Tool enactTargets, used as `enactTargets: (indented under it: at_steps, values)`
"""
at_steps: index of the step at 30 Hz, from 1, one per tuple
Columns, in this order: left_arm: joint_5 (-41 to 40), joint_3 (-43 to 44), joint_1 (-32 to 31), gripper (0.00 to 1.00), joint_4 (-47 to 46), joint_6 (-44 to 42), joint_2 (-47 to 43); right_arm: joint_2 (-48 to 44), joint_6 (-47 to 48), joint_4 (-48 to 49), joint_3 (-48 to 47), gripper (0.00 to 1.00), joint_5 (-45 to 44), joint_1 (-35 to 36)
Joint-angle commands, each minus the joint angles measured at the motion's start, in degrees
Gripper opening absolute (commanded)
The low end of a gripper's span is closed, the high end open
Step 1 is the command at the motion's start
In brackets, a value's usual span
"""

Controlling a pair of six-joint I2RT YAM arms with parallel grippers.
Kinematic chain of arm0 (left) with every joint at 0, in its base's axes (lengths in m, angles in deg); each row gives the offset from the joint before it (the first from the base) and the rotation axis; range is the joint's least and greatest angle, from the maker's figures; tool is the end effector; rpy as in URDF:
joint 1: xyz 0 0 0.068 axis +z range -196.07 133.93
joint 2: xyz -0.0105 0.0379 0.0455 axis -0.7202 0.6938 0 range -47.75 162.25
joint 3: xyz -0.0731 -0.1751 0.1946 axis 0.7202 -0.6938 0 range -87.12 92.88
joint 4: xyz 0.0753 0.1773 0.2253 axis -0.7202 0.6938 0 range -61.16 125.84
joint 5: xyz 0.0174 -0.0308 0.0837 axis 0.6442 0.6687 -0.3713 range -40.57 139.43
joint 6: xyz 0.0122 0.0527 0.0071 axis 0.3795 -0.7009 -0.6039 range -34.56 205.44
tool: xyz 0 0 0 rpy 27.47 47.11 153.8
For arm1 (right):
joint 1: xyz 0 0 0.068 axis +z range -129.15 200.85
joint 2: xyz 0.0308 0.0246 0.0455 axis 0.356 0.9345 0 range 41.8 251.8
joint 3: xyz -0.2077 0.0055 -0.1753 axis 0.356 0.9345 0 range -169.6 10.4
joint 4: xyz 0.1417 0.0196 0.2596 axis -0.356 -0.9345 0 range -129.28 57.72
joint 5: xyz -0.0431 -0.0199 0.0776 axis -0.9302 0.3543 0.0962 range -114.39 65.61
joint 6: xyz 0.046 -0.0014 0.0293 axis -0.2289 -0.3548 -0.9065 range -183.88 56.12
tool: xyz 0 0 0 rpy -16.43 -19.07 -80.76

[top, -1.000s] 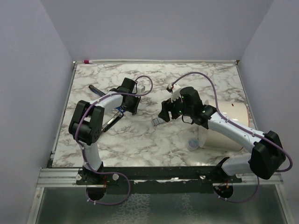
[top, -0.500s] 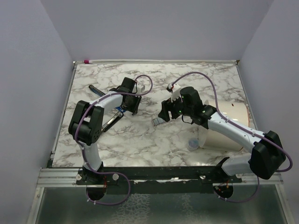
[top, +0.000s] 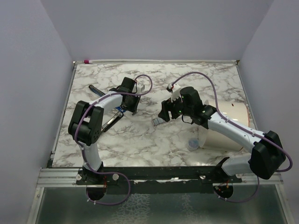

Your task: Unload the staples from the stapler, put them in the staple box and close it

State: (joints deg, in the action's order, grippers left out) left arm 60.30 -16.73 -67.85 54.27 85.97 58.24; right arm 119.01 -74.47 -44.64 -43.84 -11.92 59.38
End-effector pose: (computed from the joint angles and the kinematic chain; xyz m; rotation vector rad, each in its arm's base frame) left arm 0.3780 -0.1586 0.1548 0.5539 2.5992 -0.3807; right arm 0.2568 0.2144 0.2517 -0.6695 2.1627 0.7102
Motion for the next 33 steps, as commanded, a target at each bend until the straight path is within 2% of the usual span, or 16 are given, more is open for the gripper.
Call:
enactTargets:
  at_steps: [1, 18, 24, 25, 29, 33]
  values:
    - [-1.73, 1.12, -0.20, 0.19, 0.80, -0.06, 0.06, 0.35, 0.99, 1.79, 0.61, 0.66, -0.52, 0.06]
    - [-3.73, 1.97, -1.56, 0.15, 2.33, -0.69, 3.40, 0.04, 0.92, 1.74, 0.54, 0.66, -0.59, 0.09]
    - [-3.55, 2.62, -1.69, 0.03, 3.17, -0.21, 3.76, -0.41, 0.79, 1.66, 0.62, 0.66, -0.61, 0.12]
    - [-3.19, 2.77, -1.73, 0.00, 3.26, -0.08, 3.39, -0.52, 0.69, 1.58, 0.62, 0.66, -0.48, 0.08]
    - [0.22, 3.22, -1.60, 0.00, 2.96, 1.72, -0.23, -1.72, -0.55, 1.11, 0.75, 0.66, 0.26, 0.07]
    - [8.21, 3.69, -1.43, 0.00, 0.15, 5.45, -6.70, -4.29, -3.36, 1.14, 0.59, 0.66, 3.03, 0.07]
